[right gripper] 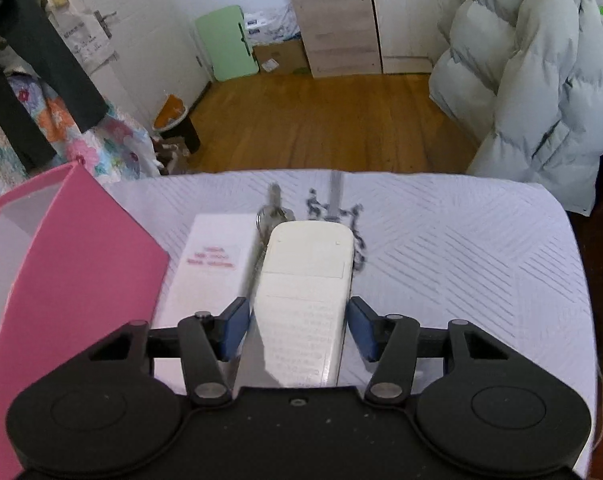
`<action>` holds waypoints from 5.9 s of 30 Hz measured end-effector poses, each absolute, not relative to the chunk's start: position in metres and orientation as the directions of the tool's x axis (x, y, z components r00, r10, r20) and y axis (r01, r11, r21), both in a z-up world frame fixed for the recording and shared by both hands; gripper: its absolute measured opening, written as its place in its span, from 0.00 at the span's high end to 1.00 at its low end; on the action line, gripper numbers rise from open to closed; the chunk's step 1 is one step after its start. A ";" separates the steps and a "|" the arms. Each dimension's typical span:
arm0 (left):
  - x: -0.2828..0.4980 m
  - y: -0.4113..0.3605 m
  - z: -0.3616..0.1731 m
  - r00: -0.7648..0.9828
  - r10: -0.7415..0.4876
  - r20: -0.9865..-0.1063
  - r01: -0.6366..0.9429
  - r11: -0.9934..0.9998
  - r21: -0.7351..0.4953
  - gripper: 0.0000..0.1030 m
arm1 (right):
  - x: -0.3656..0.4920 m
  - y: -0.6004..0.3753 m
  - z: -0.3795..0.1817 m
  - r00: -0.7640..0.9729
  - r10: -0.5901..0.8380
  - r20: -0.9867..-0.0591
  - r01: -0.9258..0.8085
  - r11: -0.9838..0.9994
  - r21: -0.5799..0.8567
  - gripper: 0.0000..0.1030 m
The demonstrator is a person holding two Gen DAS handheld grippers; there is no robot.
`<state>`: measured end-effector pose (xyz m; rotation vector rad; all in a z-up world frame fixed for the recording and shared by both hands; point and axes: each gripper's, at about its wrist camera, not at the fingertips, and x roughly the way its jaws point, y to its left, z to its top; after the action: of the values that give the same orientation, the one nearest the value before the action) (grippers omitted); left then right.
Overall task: Organize rigid objects
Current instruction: 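Reach the right tool to the white case beside the keys and grasp it, then lift the white remote with the right tool and carry it over the pink box, then lower the white remote into the box beside the TCL remote, open right tool, then reach the right tool to the metal keys on the table and grasp them, then carry the keys with the right tool into the pink box and release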
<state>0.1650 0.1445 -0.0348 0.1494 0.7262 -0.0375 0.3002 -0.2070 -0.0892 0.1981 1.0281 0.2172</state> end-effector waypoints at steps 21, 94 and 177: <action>0.167 0.145 -0.034 0.740 0.029 -0.672 0.081 0.988 0.132 0.94 | 0.318 -0.200 -0.085 0.492 0.174 -0.853 -0.091 0.985 0.149 0.40; 0.166 0.146 -0.034 0.746 0.013 -0.665 0.068 0.993 0.096 0.94 | 0.184 -0.015 0.005 0.693 0.183 -0.698 -0.396 0.905 -0.157 0.45; 0.166 0.144 -0.033 0.743 0.043 -0.668 0.053 0.991 0.123 0.96 | 0.119 -0.141 0.057 0.695 0.597 -0.401 -0.546 0.801 0.247 0.94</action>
<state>0.1658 0.1438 -0.0325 0.1369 0.7342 -0.0057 0.1192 -0.1407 0.0566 0.1118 0.4860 0.6395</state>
